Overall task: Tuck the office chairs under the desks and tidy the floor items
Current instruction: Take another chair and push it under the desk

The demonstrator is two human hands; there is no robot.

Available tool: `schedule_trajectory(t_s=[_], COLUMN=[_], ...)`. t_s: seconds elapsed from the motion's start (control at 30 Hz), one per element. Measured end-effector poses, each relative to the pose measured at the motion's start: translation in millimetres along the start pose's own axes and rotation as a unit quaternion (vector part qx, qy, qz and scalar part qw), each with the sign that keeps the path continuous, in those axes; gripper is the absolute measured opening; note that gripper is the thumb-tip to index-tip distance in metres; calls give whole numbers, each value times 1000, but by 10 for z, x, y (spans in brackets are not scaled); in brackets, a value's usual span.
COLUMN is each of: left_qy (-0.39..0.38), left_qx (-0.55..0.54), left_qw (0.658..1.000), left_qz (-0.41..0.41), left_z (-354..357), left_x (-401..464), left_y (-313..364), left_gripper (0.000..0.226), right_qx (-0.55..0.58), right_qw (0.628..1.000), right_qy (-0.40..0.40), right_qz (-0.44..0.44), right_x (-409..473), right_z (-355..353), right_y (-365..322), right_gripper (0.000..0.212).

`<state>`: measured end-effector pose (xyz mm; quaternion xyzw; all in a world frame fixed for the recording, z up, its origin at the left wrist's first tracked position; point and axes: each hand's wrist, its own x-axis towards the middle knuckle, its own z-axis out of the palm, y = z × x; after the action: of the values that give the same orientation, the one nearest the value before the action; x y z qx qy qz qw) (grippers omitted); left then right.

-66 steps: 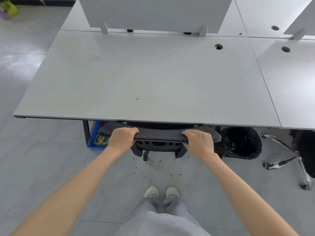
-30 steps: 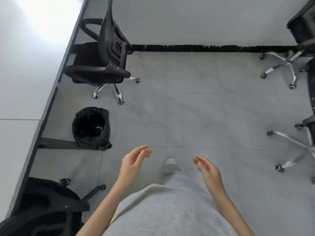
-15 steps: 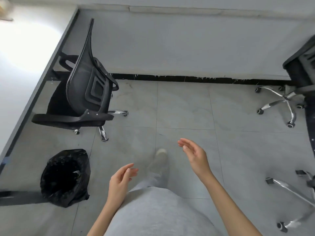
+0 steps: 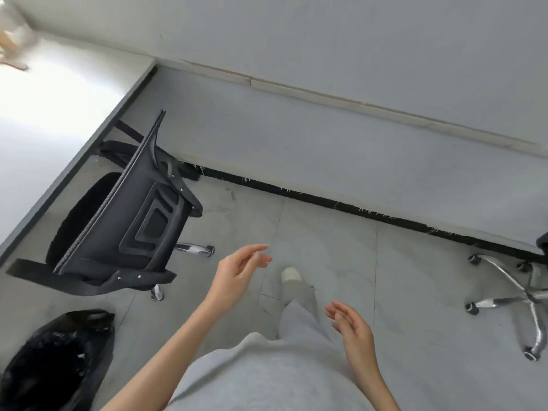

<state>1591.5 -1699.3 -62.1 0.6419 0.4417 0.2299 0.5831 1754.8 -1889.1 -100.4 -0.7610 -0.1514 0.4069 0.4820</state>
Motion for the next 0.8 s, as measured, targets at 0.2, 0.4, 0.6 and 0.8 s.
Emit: schedule_trajectory(t_s=[0.2, 0.4, 0.6, 0.8], left_qy=[225, 436, 525, 576], left_qx=[-57, -138, -108, 240], left_qw=[967, 869, 822, 778], left_qz=[-105, -190, -193, -77], left_z=[-22, 96, -258, -1250], left_x=[413, 443, 688, 915], left_y=[-224, -220, -120, 56], left_gripper=[29, 27, 25, 34], right_qx=[-128, -205, -201, -270], right_qw=[965, 890, 846, 683], right_qy=[-218, -371, -436, -422], right_qz=[-64, -170, -231, -532], right_x=[1714, 2691, 2924, 2826], right_z=[365, 1192, 2163, 3158], right_y=[-1080, -2358, -2808, -2970], right_gripper=[25, 28, 30, 40])
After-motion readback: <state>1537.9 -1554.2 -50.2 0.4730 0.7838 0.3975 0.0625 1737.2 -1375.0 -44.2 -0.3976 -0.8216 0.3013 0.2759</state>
